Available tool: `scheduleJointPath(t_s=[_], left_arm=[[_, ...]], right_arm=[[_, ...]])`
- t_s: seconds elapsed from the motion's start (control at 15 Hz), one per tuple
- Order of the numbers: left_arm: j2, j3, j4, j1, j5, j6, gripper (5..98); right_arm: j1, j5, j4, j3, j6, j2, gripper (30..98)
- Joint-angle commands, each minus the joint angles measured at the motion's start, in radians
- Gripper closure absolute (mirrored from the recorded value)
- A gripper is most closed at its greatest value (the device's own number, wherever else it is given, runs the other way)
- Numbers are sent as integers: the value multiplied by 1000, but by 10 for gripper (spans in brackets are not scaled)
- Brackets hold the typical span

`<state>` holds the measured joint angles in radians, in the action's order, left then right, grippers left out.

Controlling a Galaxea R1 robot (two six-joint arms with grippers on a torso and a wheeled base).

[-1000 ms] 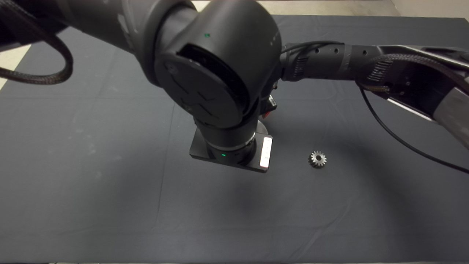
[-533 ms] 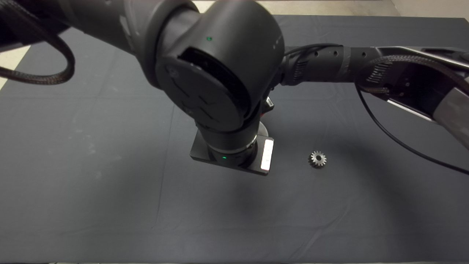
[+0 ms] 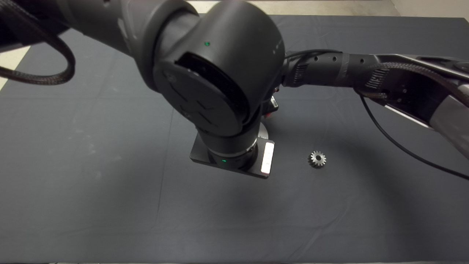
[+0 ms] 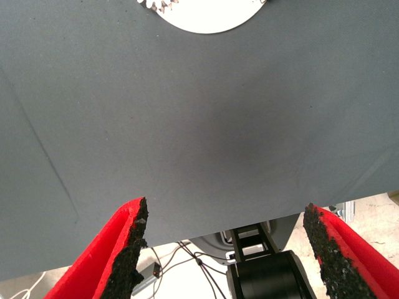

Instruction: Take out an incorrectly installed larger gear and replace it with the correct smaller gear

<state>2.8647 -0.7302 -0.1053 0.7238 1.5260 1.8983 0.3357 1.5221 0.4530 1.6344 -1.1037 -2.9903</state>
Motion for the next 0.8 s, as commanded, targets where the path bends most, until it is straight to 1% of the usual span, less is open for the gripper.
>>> scheduleJointPath(t_s=[0.0,0.07,0.13,0.2,0.33,0.53,0.67,0.73], left_arm=[[12,3,-4,22,59,4,401],[15,-5,-4,22,59,2,401],[17,-10,-5,22,59,2,401],[20,-10,-5,22,59,2,401],[25,-10,-5,22,59,2,401],[26,-13,-5,22,59,2,401],[29,-17,-5,22,60,2,401],[29,-17,-5,22,60,2,401]], right_arm=[[12,61,12,76,-2,-3,516],[28,61,-59,73,-2,-5,516],[66,58,-131,70,-4,-5,516],[78,56,-136,57,-7,-5,516],[82,50,-137,57,-7,-5,516],[80,52,-137,54,-11,-8,516],[80,55,-142,53,-11,-8,559],[80,56,-143,53,-11,-8,566]])
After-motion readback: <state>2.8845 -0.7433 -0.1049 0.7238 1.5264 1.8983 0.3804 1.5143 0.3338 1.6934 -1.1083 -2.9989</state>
